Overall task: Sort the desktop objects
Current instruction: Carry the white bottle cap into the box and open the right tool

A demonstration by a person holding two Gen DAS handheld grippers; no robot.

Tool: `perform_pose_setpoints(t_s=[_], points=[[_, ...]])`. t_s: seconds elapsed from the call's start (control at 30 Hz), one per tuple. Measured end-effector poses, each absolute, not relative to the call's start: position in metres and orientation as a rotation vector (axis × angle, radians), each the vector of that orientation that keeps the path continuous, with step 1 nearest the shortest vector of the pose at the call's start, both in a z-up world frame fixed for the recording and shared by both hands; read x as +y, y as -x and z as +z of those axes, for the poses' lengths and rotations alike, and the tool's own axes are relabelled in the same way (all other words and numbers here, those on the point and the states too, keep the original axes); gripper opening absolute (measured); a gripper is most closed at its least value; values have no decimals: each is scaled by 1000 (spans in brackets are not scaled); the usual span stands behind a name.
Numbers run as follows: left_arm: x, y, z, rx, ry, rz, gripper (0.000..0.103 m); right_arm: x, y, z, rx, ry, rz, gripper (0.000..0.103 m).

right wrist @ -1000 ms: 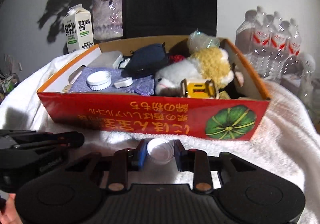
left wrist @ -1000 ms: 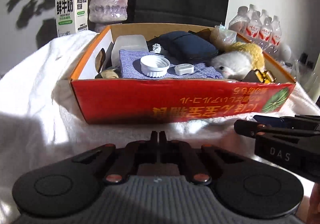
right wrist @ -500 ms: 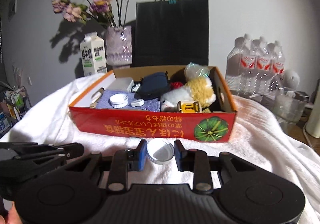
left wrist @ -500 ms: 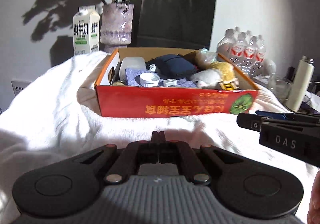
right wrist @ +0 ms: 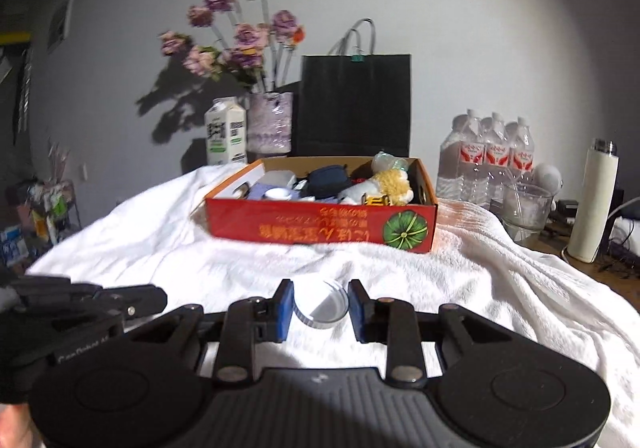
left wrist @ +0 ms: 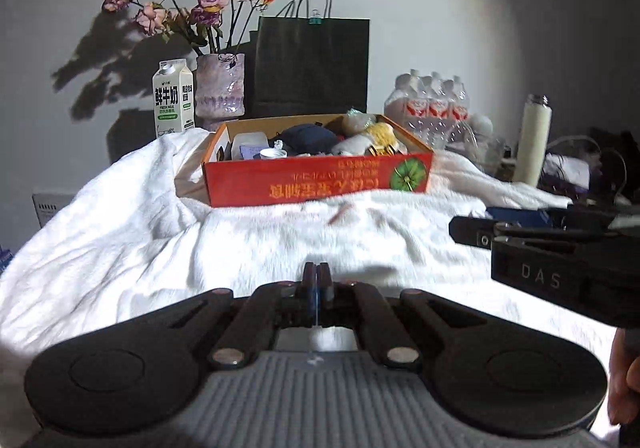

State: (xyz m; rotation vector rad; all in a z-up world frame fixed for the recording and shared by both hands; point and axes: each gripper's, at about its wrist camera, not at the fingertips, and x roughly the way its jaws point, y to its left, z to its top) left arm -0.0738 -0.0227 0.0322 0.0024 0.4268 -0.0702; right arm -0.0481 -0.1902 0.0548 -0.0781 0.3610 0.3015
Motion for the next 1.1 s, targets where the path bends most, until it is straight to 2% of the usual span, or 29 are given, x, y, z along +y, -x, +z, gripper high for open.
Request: perform_pose_setpoints(t_s=[0.23, 0.6, 1.1], points=[[-19, 92, 22, 446, -19, -61, 2, -195, 89, 49, 349, 42, 339, 27], [-10, 105, 29, 414, -16, -29, 2, -181, 108, 49, 316, 77, 376, 27], [2, 68, 44, 396, 37, -69, 2, -180, 65, 67, 312, 58, 398, 27]])
